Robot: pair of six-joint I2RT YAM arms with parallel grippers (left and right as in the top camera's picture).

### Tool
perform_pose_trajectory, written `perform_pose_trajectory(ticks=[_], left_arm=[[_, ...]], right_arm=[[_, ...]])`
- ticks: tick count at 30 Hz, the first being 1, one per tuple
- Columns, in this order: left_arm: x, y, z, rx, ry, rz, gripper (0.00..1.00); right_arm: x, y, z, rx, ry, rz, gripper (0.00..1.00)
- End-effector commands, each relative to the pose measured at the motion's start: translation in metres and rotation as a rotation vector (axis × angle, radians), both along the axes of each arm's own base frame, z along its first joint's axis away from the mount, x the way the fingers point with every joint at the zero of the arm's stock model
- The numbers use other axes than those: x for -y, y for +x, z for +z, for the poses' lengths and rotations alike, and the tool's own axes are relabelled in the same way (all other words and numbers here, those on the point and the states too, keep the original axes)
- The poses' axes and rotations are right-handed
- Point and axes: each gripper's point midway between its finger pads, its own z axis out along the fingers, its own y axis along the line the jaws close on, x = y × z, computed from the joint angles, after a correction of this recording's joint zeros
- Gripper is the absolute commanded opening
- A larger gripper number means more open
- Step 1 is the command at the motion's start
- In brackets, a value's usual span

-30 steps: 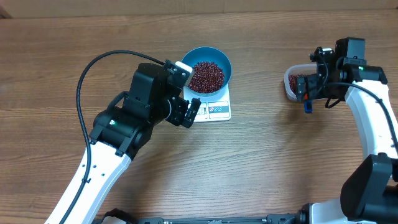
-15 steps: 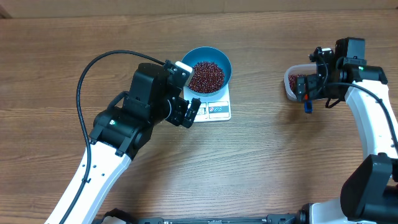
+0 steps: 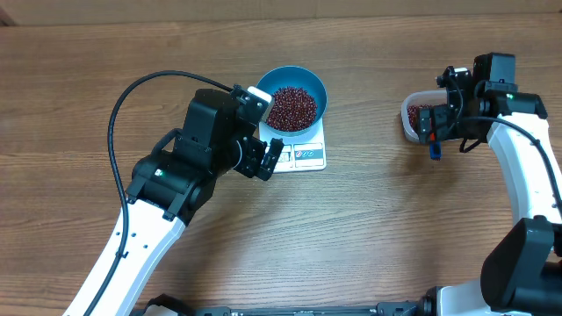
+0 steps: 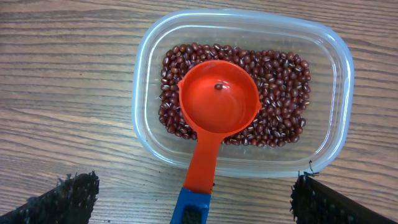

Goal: Scoop item into bowl and weigh 150g on scale

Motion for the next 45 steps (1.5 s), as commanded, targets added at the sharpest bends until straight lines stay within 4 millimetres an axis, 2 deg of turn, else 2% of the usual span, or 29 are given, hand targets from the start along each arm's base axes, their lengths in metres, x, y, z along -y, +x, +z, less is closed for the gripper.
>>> perform_pose_trajectory(ticks=[1, 5, 8, 13, 18, 23, 34, 42, 45], left_arm=[[-0.002, 0.0, -0.003, 0.001, 0.018, -0.005, 1.0], [-0.013, -0.006, -0.011, -0.01, 0.064, 0.008, 1.0], [-0.028, -0.017, -0.027, -0.026, 0.069, 0.034, 1.0], [-0.05, -0.037, -0.052, -0.013, -0.017, 0.067, 1.0], [-0.074, -0.059, -0.065, 0.052, -0.084, 0.115, 1.0], [-0.093, -0.073, -0.061, 0.218, -0.118, 0.167, 0.99], [-0.122, -0.08, -0.056, 0.598, -0.186, 0.254, 1.0], [-0.134, -0.08, -0.03, 0.927, -0.139, 0.252, 1.0], [-0.14, -0.079, -0.027, 0.977, -0.123, 0.272, 1.0]], right_arm=[[0.0, 0.004, 0.017, 0.051, -0.002, 0.002, 1.0], [0.0, 0.004, 0.017, 0.051, -0.002, 0.002, 1.0], [0.0, 0.004, 0.017, 0.051, -0.002, 0.002, 1.0], [0.0, 0.004, 0.017, 0.051, -0.002, 0.002, 1.0], [0.0, 0.004, 0.017, 0.051, -0.002, 0.002, 1.0], [0.0, 0.004, 0.017, 0.051, -0.002, 0.002, 1.0], [0.0, 0.004, 0.017, 0.051, -0.002, 0.002, 1.0], [0.0, 0.004, 0.017, 0.051, -0.002, 0.002, 1.0], [0.0, 0.004, 0.017, 0.051, -0.002, 0.002, 1.0]])
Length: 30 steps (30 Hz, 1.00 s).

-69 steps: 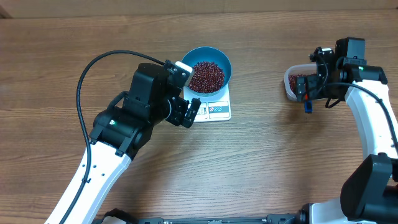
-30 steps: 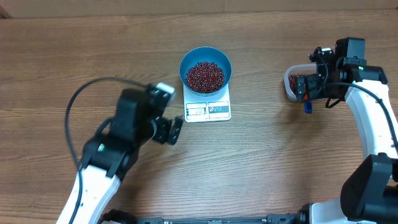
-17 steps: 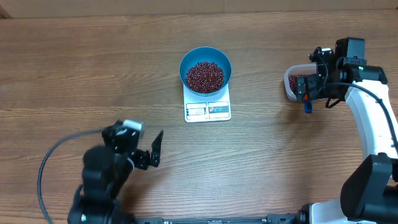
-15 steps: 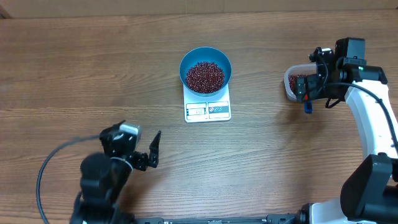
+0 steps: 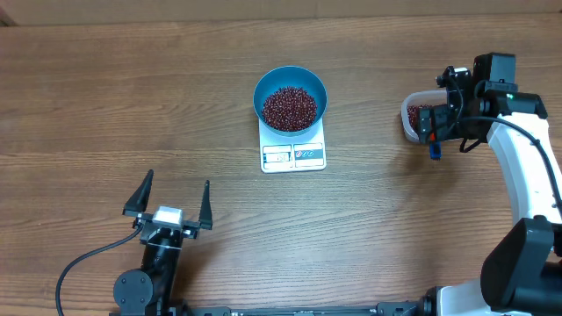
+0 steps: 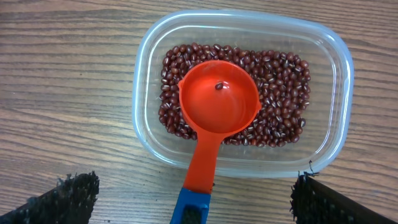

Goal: Scoop item into bowl and weigh 150g on scale

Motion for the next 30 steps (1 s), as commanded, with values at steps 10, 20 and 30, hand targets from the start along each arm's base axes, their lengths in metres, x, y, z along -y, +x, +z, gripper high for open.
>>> perform_pose_trajectory(ticks=[10, 20, 30], left_arm=[[-0.036, 0.008, -0.048, -0.16, 0.031, 0.192, 1.0], [-0.039, 0.007, -0.067, -0.241, 0.018, 0.207, 0.99], [-0.039, 0.007, -0.067, -0.24, 0.018, 0.207, 1.0]], right_arm=[[0.001, 0.004, 0.017, 0.051, -0.002, 0.001, 1.0], [0.001, 0.004, 0.017, 0.051, -0.002, 0.001, 1.0], [0.001, 0.004, 0.017, 0.051, -0.002, 0.001, 1.0]])
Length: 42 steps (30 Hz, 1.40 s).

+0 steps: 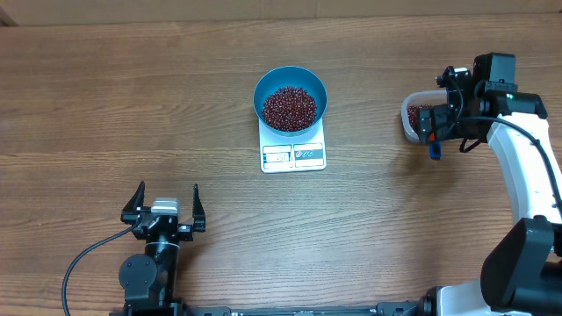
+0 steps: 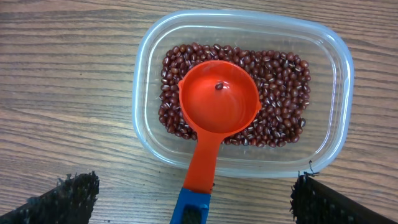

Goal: Scoop item into bowl and weigh 150g on scale

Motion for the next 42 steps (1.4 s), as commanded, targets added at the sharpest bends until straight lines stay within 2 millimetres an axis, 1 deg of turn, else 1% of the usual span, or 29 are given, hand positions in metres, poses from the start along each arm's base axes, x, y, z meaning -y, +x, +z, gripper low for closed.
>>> perform_pose_trajectory(ticks=[1, 35, 39, 42], left_arm=[[-0.0042, -0.0004, -0.0003, 0.003, 0.009, 0.021, 1.0], [-0.0042, -0.0004, -0.0006, 0.002, 0.009, 0.021, 1.0], [-0.0042, -0.0004, -0.0006, 0.002, 0.009, 0.021, 1.0], [-0.0042, -0.0004, -0.0005, 0.003, 0.009, 0.021, 1.0]], right_arm=[[0.0007, 0.0039, 0.0174, 0.051, -0.002, 0.001, 1.0], [0.0007, 0.004, 0.0159, 0.047, -0.002, 0.001, 1.0], [0.0015, 0.0099, 0.0205, 0.079, -0.009, 0.006, 1.0], [-0.0001, 0.0106, 0.0251, 0.094, -0.007, 0.008, 1.0]])
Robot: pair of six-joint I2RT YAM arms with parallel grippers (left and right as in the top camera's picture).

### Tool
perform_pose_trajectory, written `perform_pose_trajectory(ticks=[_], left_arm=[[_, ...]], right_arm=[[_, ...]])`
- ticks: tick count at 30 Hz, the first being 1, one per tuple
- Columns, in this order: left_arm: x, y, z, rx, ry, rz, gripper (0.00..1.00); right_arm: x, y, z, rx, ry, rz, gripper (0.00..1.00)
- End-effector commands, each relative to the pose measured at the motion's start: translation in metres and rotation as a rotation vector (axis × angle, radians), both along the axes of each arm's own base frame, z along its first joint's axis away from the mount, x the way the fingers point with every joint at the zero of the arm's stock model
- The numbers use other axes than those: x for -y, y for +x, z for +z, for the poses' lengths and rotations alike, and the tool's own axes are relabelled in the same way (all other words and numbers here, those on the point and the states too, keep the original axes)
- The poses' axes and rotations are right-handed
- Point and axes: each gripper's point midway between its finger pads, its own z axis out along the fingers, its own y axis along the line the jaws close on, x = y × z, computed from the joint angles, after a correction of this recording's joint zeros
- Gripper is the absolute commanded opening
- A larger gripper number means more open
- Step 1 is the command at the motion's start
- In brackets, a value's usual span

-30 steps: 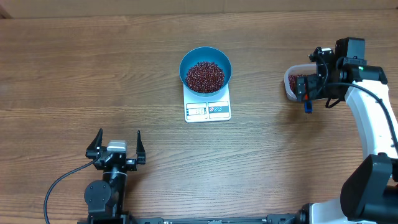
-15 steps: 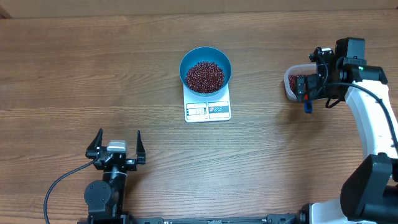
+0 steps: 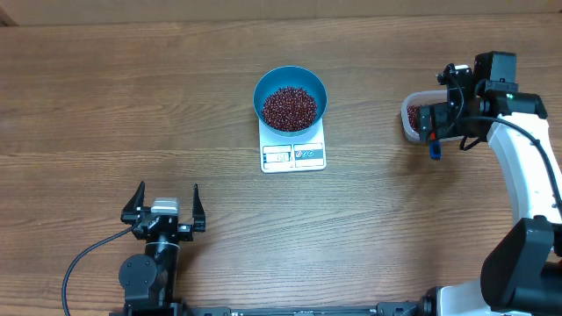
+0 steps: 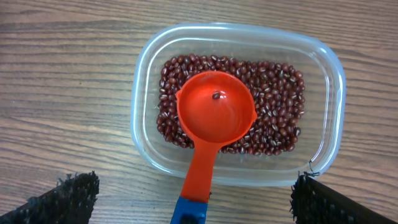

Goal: Scoop item into bowl and weigh 150g on scale

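A blue bowl (image 3: 262, 84) full of red beans (image 3: 291, 107) stands on the small white scale (image 3: 309, 156) at mid-table. At the right, a clear plastic container (image 4: 144, 81) holds more beans (image 4: 280, 93). An orange scoop (image 4: 216, 112) with a blue handle end (image 4: 189, 211) lies in it, one bean in its cup. My right gripper (image 4: 196, 200) hovers over the container, open, its fingertips (image 4: 78, 196) wide on either side of the handle and apart from it. My left gripper (image 3: 164, 204) sits open at the near left, far from the scale.
The wooden table (image 3: 132, 105) carries only the scale with its bowl and the container. The left arm's black cable (image 3: 88, 259) loops by its base at the near edge.
In the right wrist view the container and scoop now look slightly smaller and lower, so my right gripper has drawn back a little. The left arm has not moved.
First my left gripper was open right beside the scale and bowl. Then the left arm was back at the near-left edge with fingers spread wide, then less wide. The right gripper stayed open over the container with the scoop lying in it, and now sits slightly farther back.
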Motion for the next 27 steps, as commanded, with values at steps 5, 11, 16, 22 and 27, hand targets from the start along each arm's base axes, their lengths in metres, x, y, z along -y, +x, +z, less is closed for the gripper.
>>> perform_pose_trajectory(ticks=[5, 11, 16, 22, 27], left_arm=[[-0.004, 0.0, 0.0, 0.003, 0.01, 0.02, 1.0], [-0.004, 0.0, -0.001, 0.002, 0.009, 0.02, 1.0], [-0.004, 0.0, 0.0, 0.003, 0.009, 0.02, 1.0], [-0.004, 0.0, 0.0, 0.003, 0.009, 0.02, 0.99], [-0.004, 0.0, -0.001, 0.002, 0.009, 0.02, 1.0]], right_arm=[[-0.013, 0.019, 0.055, 0.211, 0.049, 0.048, 1.0], [-0.031, 0.03, 0.106, 0.409, 0.112, 0.123, 1.0], [-0.042, 0.029, 0.127, 0.567, 0.095, 0.157, 1.0], [-0.054, 0.008, 0.121, 0.726, 0.071, 0.195, 1.0], [-0.057, -0.021, 0.104, 0.836, 0.049, 0.204, 1.0]])
